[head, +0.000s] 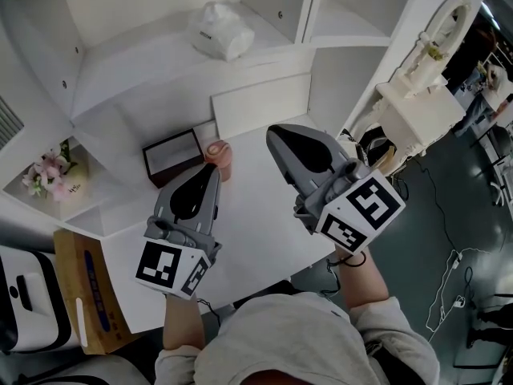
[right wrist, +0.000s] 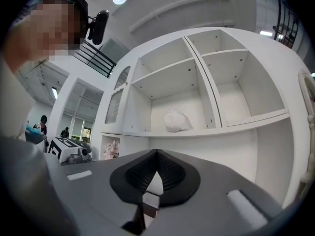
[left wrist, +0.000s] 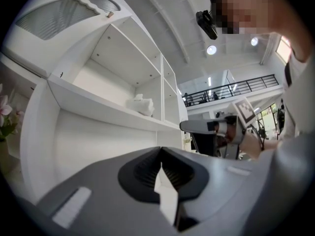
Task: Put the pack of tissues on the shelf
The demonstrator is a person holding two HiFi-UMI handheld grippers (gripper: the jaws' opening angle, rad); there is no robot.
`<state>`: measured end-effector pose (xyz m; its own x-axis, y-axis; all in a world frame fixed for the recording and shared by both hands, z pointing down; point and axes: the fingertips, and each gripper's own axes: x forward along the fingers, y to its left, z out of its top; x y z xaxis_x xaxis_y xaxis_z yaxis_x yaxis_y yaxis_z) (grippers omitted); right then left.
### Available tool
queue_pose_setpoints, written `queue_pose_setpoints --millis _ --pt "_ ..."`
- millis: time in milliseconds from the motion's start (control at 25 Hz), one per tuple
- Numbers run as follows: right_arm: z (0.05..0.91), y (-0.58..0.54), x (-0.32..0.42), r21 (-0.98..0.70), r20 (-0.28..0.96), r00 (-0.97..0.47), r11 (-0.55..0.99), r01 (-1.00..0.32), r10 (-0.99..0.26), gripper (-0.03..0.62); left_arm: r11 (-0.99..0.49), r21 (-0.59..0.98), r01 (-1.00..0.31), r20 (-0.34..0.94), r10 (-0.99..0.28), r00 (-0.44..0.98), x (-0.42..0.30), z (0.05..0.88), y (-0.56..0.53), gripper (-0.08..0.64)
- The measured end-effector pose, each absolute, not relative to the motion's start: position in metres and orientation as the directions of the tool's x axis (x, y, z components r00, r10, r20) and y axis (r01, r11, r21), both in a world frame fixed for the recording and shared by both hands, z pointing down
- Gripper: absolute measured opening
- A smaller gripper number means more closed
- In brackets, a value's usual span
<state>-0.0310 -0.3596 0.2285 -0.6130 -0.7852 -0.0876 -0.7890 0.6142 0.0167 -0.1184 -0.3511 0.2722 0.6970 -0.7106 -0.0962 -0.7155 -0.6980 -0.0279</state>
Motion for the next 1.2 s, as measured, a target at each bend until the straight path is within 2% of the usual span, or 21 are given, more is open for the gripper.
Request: queue_pose_setpoints --millis 720,1200 --pt "0.288 -0.326 -0.024 -0.061 -0.02 -0.639 0.639 -0.767 -0.769 0.0 -0.703 -0.014 -0.711 -0.074 -0.708 0.702 -0.099 0.281 -0.336 0.002" --pt "0.291 -0.32 -0.02 -0.068 -0.018 -0.651 0.651 -0.756 -0.758 0.0 -0.704 -0.012 -0.71 -0.072 -0.708 0.703 -0.09 0.282 -0.333 0.002"
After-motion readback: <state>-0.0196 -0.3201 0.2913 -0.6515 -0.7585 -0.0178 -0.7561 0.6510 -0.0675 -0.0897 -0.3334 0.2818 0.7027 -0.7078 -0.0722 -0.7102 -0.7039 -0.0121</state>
